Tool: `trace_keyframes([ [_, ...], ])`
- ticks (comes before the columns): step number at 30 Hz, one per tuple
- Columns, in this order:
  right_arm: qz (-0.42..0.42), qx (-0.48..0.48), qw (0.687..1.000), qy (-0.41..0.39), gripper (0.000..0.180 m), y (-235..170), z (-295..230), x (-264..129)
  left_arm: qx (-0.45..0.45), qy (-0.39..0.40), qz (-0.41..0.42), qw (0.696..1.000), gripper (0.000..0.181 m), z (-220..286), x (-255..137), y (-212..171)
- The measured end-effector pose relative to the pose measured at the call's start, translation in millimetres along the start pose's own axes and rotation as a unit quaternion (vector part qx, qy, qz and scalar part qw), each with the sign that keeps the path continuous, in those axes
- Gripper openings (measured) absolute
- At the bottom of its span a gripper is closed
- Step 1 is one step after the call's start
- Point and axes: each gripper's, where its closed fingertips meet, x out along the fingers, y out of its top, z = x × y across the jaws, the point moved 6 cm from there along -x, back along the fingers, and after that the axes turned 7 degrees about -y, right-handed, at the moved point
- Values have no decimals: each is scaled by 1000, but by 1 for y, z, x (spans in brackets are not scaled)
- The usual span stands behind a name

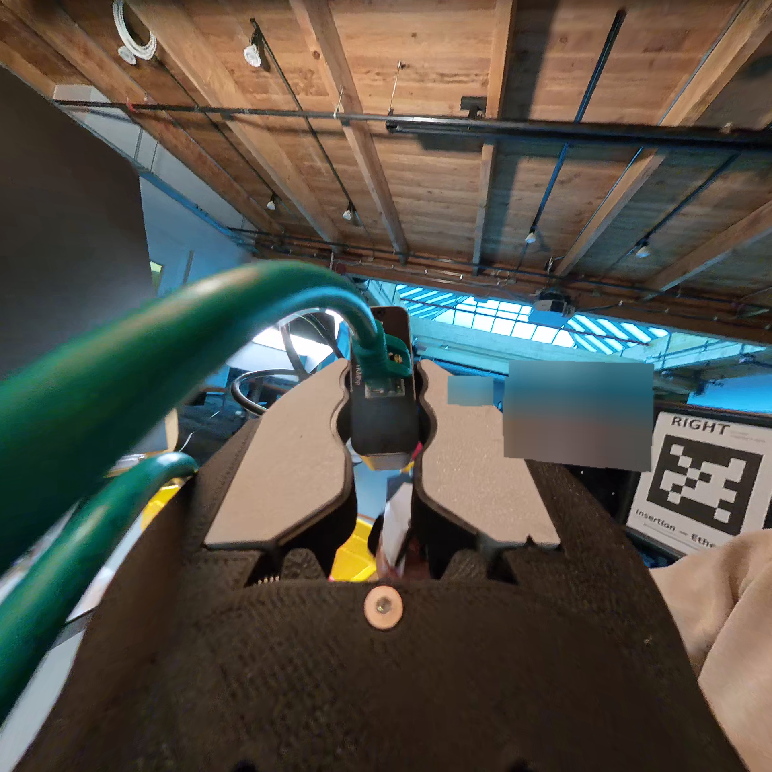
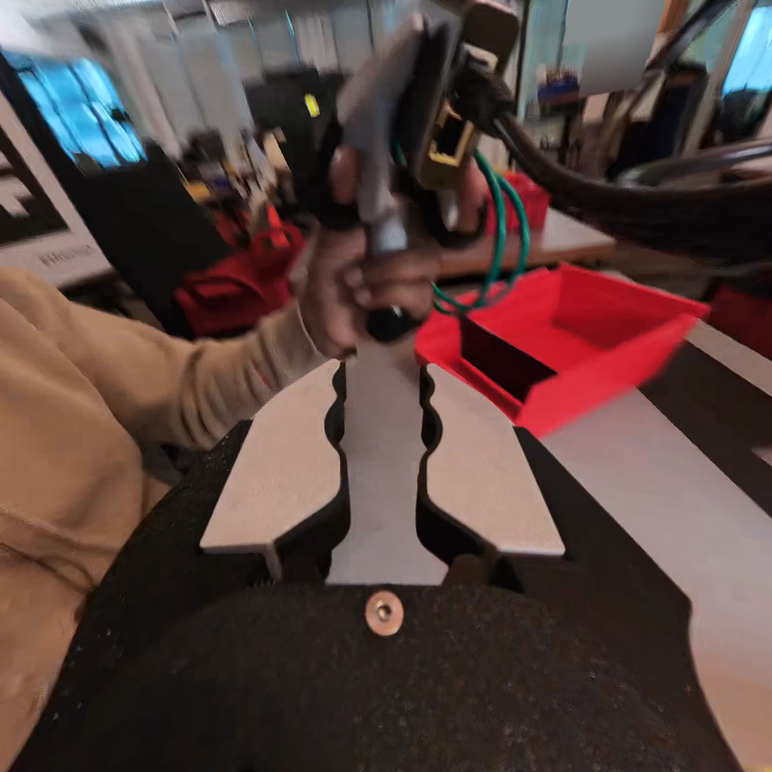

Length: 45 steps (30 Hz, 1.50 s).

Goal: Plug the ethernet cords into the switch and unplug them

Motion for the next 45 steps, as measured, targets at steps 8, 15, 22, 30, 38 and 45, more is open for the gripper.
trace_keyframes([
  [8, 221, 81, 972, 5, 29, 51, 4, -9, -21, -58, 24, 998, 26, 19, 19, -32],
  [15, 200, 42, 979, 2, 16, 49, 3, -35, -10, -77, -17, 997, 26, 26, 30, -54],
  [22, 172, 9, 985, -13, 16, 53, 4, -49, 12, -82, -91, 992, 27, 28, 34, -62],
  [30, 147, -28, 989, -1, 17, 51, -1, -55, 35, -100, -129, 986, 26, 34, 35, -68],
  [38, 151, -47, 987, 3, 16, 52, -5, -57, 46, -100, -143, 984, 26, 40, 38, -74],
  [45, 144, -65, 987, -2, 17, 55, -8, -60, 49, -98, -137, 984, 26, 43, 40, -74],
])
